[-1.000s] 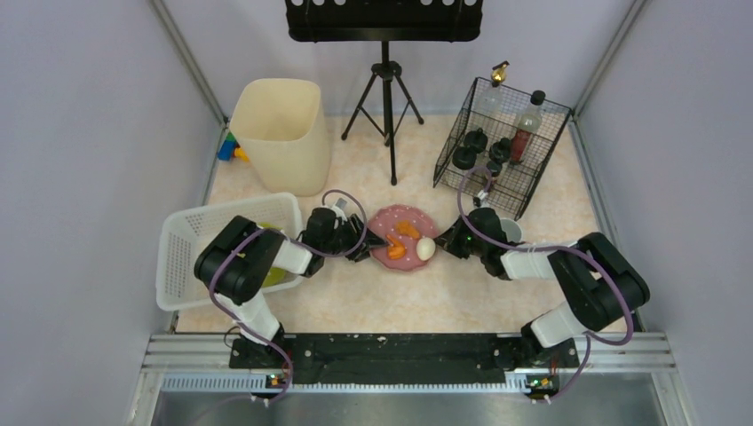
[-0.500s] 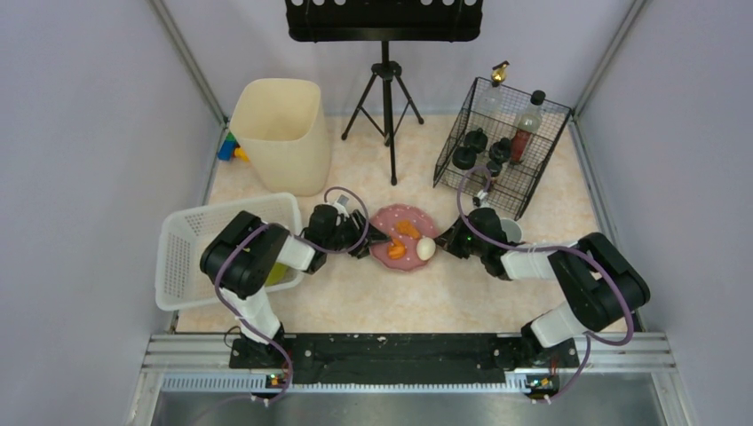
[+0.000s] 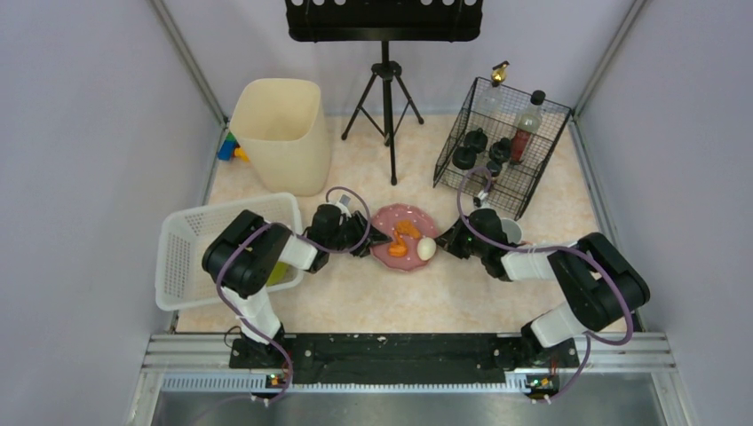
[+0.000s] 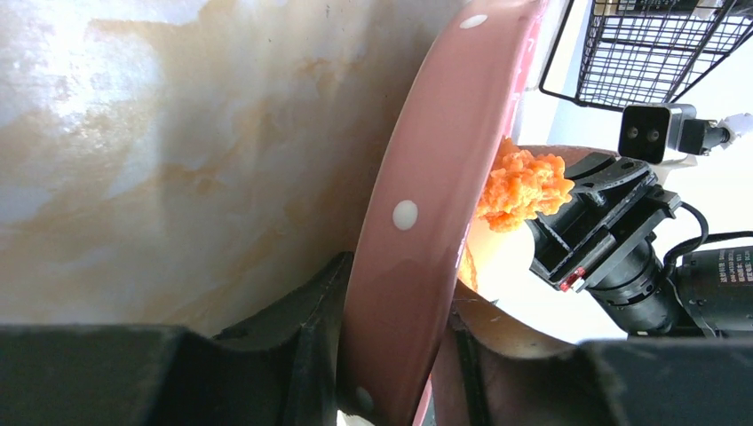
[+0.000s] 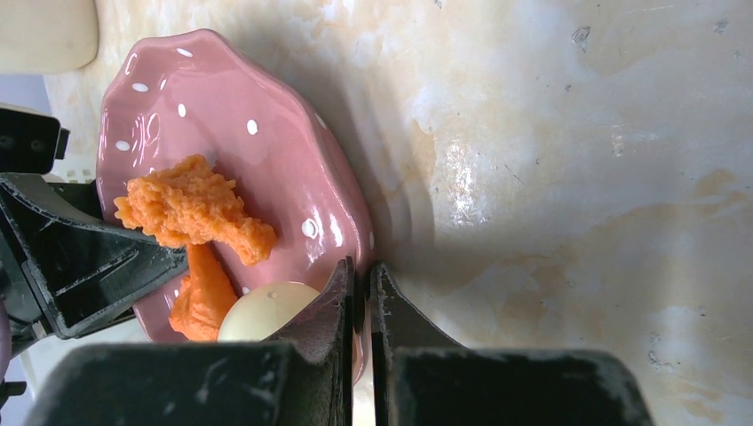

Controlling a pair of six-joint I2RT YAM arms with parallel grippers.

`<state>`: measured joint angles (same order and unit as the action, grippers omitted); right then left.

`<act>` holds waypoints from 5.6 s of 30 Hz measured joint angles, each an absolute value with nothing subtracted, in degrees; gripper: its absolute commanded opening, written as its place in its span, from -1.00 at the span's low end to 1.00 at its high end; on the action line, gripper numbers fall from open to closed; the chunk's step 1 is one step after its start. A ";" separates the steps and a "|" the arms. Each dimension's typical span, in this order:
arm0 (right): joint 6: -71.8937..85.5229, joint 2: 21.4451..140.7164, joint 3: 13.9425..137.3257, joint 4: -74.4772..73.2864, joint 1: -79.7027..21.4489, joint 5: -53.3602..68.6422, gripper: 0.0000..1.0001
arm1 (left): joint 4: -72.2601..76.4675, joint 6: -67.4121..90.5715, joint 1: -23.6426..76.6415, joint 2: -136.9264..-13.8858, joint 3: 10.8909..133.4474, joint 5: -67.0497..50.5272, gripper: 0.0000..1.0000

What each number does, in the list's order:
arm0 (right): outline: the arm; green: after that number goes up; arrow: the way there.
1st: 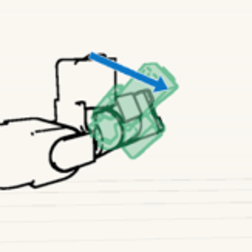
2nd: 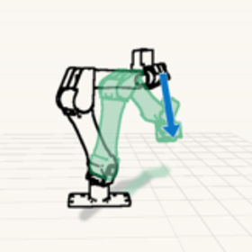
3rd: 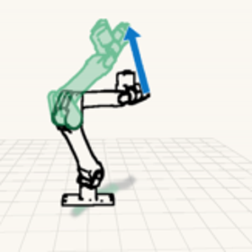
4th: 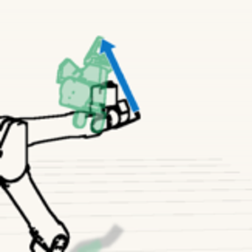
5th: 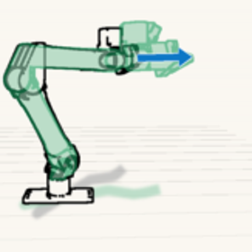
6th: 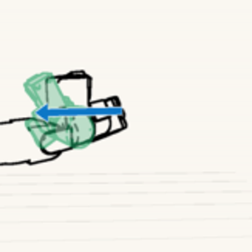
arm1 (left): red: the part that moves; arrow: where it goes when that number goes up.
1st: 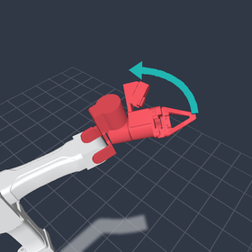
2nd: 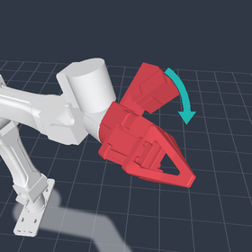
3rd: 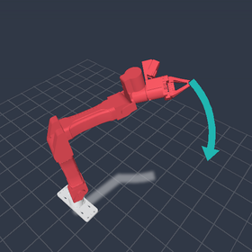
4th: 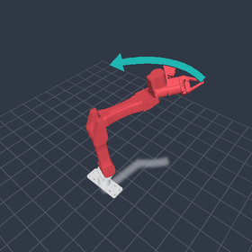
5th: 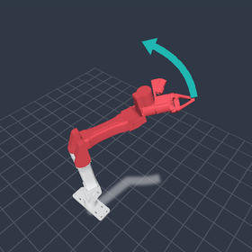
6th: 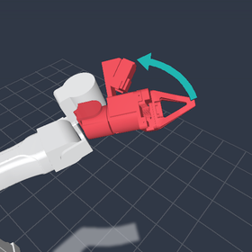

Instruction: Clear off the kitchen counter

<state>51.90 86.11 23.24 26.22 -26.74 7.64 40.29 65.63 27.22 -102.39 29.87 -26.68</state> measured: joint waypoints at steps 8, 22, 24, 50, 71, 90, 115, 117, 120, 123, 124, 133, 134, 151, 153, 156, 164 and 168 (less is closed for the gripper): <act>51.70 86.17 22.48 27.88 -26.70 7.66 -1.00 | 40.36 65.47 27.51 -101.89 29.54 -26.11 -1.00; 48.80 80.12 22.48 17.78 -26.72 7.64 -1.00 | 36.47 65.12 29.71 -98.59 29.58 -26.22 -1.00; 48.29 77.82 22.50 13.82 -26.87 7.88 -1.00 | 34.17 65.06 30.35 -97.14 29.76 -26.70 -1.00; 41.21 61.67 36.10 -10.24 -26.89 8.95 -0.49 | 17.08 66.35 29.32 -72.25 29.80 -25.15 -1.00; 39.20 54.00 42.54 -23.18 -26.70 4.43 -0.32 | 2.57 68.62 22.39 -53.36 33.32 -15.16 -1.00; 39.00 54.00 40.60 -22.00 -26.70 7.77 -0.34 | 2.35 70.32 3.97 -66.70 56.25 -21.93 -1.00; 37.82 54.06 38.13 -19.27 -26.70 9.65 -0.34 | -8.69 61.47 -14.22 -79.24 77.17 -21.10 -1.00; 37.63 54.06 38.13 -19.14 -26.70 9.80 -0.35 | -9.32 60.47 -15.29 -79.85 77.30 -21.02 -1.00; 37.50 54.08 37.78 -18.63 -26.70 10.07 -0.34 | -10.85 59.22 -16.78 -80.88 77.71 -20.88 -1.00; 37.45 54.08 37.08 -18.22 -26.70 10.44 -0.34 | -11.40 58.22 -17.50 -81.89 78.13 -20.40 -1.00; 37.45 54.08 36.80 -18.22 -26.70 10.48 -0.34 | -11.51 58.02 -17.61 -82.26 78.37 -20.25 -1.00; 37.47 54.06 35.70 -17.08 -26.70 11.35 -0.34 | -12.62 53.41 -17.45 -85.80 80.38 -18.98 -1.00; 37.47 54.04 35.51 -16.91 -26.70 11.53 -0.34 | -13.10 52.64 -17.45 -86.11 80.86 -18.63 -1.00; 37.54 53.63 31.38 -14.52 -26.70 13.15 -0.33 | -21.54 37.10 -12.23 -90.32 93.86 -8.80 -1.00; 37.54 53.01 31.11 -14.22 -26.70 13.23 -0.33 | -22.35 34.39 -10.55 -90.32 95.00 -7.09 -1.00; 37.54 52.51 30.74 -14.15 -26.70 13.39 -0.33 | -23.49 30.74 -8.10 -90.32 96.18 -4.32 -1.00; 37.54 51.55 29.93 -14.11 -26.70 13.69 -0.33 | -26.00 19.22 -0.14 -90.32 97.36 10.17 -1.00; 37.52 51.37 29.63 -14.22 -26.70 13.74 -0.33 | -26.09 14.31 3.62 -90.32 97.43 17.54 -1.00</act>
